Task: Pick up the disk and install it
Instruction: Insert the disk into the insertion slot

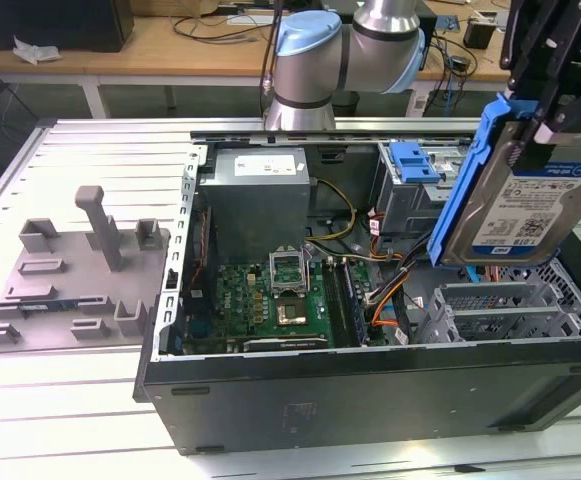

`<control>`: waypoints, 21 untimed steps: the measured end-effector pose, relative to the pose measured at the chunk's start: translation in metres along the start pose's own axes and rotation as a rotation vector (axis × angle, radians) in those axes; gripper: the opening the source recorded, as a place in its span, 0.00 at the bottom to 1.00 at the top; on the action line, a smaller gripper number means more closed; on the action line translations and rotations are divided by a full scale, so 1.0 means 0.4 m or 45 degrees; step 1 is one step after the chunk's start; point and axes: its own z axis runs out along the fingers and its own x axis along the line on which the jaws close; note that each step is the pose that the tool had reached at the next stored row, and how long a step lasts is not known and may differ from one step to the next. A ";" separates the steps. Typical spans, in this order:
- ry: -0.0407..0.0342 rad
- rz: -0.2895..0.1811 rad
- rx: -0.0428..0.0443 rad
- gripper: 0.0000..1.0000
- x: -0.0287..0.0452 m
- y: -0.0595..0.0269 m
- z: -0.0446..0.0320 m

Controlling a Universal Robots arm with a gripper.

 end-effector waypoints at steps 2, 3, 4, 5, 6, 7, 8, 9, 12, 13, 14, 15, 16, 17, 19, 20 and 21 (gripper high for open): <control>0.0000 0.000 0.000 0.37 0.001 -0.023 0.000; -0.0001 0.000 0.000 0.37 0.003 -0.039 0.000; -0.0001 0.000 0.000 0.37 0.005 -0.047 0.000; -0.0002 0.000 0.000 0.37 0.006 -0.048 0.000; -0.0002 0.000 0.000 0.37 0.006 -0.048 0.000; 0.0000 0.000 0.000 0.37 0.006 -0.048 0.000; 0.0001 0.000 0.000 0.37 0.006 -0.048 -0.001; 0.0000 0.000 0.000 0.37 0.006 -0.048 0.000; 0.0000 0.000 0.000 0.37 0.006 -0.048 0.000; 0.0000 0.000 0.000 0.37 0.006 -0.048 0.000; 0.0000 0.000 0.000 0.37 0.006 -0.048 0.000; 0.0000 0.000 0.000 0.37 0.006 -0.048 0.000; -0.0001 0.000 0.000 0.37 0.006 -0.048 0.000; -0.0001 0.000 0.000 0.37 0.006 -0.048 0.000; 0.0000 0.000 0.000 0.37 0.006 -0.048 0.000; 0.0000 -0.001 0.000 0.37 0.006 -0.048 0.000; 0.0001 -0.003 0.000 0.37 0.006 -0.048 0.000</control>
